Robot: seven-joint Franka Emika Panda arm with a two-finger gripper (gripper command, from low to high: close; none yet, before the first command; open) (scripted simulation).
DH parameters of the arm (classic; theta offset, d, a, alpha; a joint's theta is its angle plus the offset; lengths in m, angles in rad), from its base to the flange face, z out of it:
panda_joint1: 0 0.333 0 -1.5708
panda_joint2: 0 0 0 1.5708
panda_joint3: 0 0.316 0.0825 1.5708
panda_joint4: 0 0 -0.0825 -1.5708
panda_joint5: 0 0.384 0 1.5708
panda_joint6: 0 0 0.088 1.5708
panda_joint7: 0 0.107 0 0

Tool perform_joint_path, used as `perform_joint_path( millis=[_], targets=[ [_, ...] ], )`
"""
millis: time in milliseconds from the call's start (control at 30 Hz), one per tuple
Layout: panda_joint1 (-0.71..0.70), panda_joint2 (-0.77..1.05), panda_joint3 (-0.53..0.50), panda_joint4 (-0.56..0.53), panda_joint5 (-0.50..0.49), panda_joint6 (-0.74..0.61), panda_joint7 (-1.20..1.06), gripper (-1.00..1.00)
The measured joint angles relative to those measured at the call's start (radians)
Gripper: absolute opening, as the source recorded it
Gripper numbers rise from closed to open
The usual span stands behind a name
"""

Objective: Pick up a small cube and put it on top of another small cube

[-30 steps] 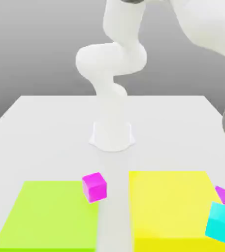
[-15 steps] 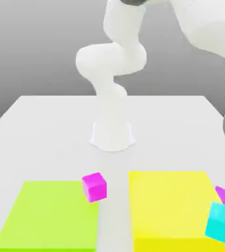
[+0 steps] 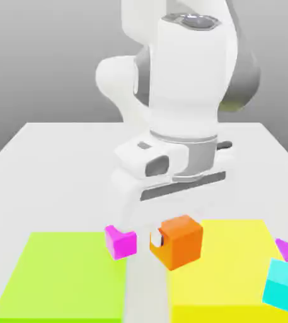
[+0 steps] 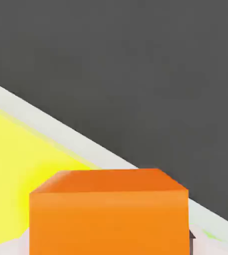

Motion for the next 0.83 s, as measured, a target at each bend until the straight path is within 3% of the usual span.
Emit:
perform_joint_path(
  millis=[233,433,467,700,833],
  targets=[
    [-0.148,-0.239,-0.02,-0.253,-0.012,-0.023,0.307,-1.0],
    [-0.137,-0.106,-0.025,-0.342,0.019,0.154,0.337,-1.0],
    [-0.135,-0.075,-0.026,-0.347,0.023,0.19,0.334,1.0],
    [-0.135,-0.071,-0.026,-0.349,0.023,0.195,0.335,1.0],
    [-0.143,-0.192,-0.019,-0.328,0.01,0.054,0.345,1.0]
  ],
)
